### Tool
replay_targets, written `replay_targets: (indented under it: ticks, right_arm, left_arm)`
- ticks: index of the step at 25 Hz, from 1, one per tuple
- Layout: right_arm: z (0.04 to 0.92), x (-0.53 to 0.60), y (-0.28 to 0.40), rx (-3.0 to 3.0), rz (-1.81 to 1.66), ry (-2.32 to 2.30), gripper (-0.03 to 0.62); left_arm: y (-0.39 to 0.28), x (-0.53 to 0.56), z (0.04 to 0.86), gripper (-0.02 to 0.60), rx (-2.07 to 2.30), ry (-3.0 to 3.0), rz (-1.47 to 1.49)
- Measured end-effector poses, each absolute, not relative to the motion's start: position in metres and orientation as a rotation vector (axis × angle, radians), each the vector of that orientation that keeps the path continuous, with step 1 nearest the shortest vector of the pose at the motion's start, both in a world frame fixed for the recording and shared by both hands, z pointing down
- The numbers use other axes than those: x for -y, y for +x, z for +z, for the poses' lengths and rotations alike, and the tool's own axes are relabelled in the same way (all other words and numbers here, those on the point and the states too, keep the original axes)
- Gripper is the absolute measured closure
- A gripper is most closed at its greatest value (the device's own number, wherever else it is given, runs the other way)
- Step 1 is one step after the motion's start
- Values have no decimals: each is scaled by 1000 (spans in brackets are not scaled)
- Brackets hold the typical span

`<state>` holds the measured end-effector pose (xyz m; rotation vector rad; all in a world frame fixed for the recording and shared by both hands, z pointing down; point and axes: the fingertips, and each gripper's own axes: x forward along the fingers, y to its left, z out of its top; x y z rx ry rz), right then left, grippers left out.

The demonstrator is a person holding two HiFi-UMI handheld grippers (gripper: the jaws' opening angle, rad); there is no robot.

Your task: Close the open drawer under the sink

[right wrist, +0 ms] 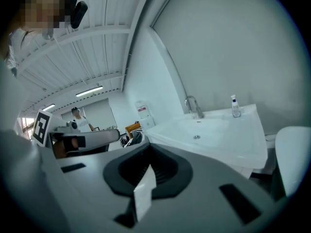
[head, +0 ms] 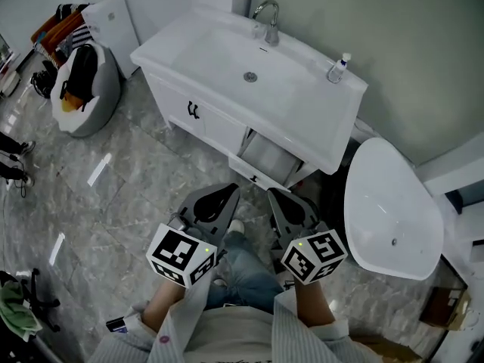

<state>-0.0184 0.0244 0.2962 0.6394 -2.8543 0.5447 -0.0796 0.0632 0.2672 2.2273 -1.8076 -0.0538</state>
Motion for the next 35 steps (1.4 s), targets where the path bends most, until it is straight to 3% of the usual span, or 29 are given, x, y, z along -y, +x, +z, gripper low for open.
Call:
replay_targets:
  ticks: [11, 35]
  right_arm:
    - [289, 75, -32, 2844, 530, 690, 583]
    - [308, 135, -51, 2708, 640, 1119, 583]
  left_arm:
    - [-88, 47, 253, 566, 1749, 2303, -41]
    - [-103, 125, 267, 566, 1353, 2517, 35]
